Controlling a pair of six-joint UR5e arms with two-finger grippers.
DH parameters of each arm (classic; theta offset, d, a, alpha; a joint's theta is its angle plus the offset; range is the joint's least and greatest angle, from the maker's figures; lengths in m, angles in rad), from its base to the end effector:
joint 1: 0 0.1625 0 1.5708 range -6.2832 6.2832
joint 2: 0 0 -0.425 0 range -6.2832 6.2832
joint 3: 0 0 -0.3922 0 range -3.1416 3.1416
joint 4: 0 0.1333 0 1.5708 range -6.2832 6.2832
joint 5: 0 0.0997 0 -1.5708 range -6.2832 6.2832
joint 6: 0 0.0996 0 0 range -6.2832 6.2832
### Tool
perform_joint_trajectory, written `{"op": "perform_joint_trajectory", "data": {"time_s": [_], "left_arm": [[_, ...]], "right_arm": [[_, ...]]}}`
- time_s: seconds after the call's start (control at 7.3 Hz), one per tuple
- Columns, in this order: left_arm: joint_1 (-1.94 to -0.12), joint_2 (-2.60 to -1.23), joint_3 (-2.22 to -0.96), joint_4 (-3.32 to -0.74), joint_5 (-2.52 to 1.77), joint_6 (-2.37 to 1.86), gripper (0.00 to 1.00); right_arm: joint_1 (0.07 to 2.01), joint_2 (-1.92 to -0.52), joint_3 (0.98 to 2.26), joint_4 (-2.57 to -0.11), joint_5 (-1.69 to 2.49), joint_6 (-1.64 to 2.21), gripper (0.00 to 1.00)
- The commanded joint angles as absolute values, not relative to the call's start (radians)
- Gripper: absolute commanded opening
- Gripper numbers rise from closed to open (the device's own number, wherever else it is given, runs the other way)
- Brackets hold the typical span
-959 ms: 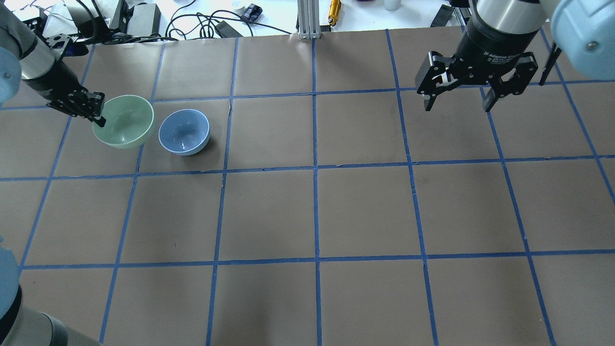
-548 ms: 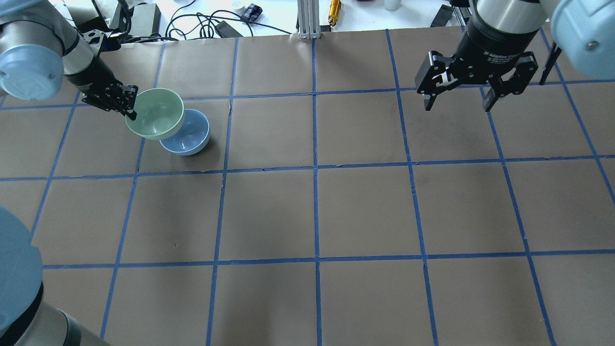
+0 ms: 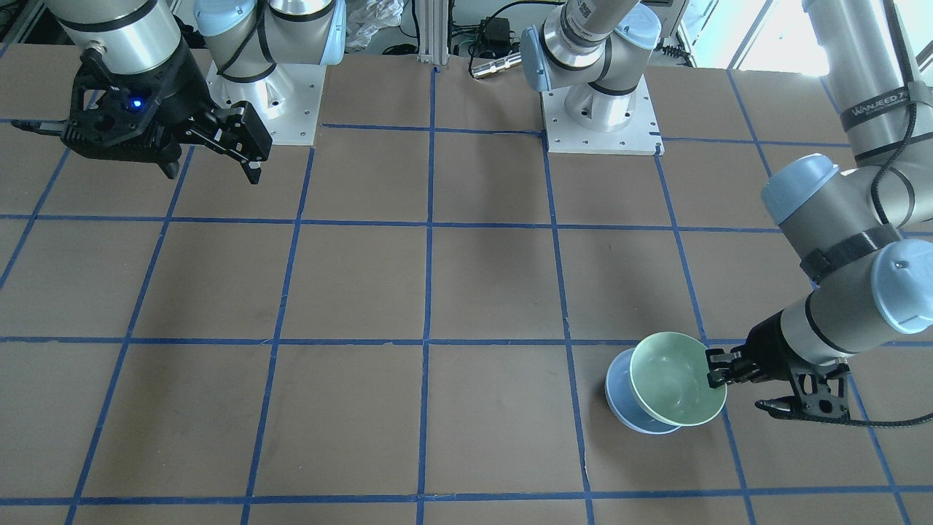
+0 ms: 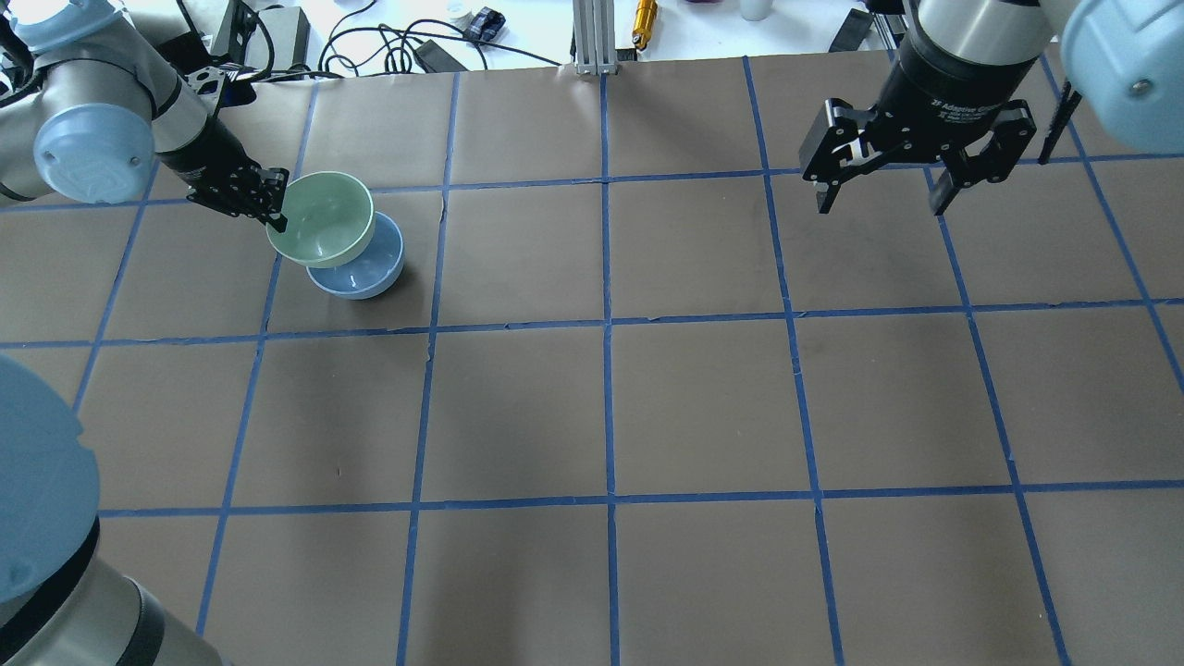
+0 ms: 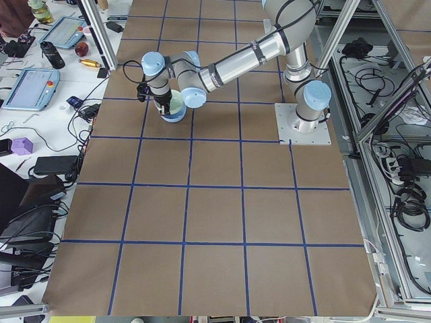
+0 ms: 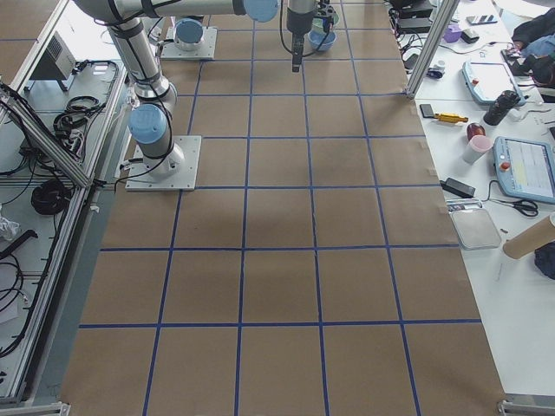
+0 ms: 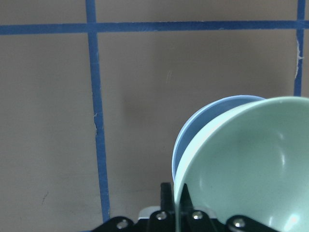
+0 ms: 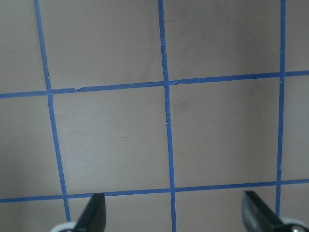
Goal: Stack green bowl on blue bowl
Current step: 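Lift the green bowl with the left gripper and carry it over the blue bowl, then lower the green bowl into the blue bowl and open the left gripper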
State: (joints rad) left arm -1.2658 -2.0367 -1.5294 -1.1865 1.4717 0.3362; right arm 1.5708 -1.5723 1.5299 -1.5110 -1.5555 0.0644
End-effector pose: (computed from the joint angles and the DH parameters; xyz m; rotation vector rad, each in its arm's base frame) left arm 0.0568 -0.6572 0.2776 -0.0443 -3.0346 -0.0105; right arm 0.1348 -0.4892 0.5028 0.1009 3.1251 0.0280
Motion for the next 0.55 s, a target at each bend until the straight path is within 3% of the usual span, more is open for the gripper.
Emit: {"op": "perform_joint_trajectory", "data": {"time_s": [0.0,0.41], "left_arm": [[-1.267,-2.055,-1.532,-1.177,1.471,0.334,0.0],[-1.27,-2.071,-1.534,-1.169,1.471,0.318,0.0]], "right_arm": [[1.571,-1.572,1.529,-1.512,-1.555,0.064,1.0],[1.571,-1.572,1.531,-1.511,-1.555,0.064,1.0]]}}
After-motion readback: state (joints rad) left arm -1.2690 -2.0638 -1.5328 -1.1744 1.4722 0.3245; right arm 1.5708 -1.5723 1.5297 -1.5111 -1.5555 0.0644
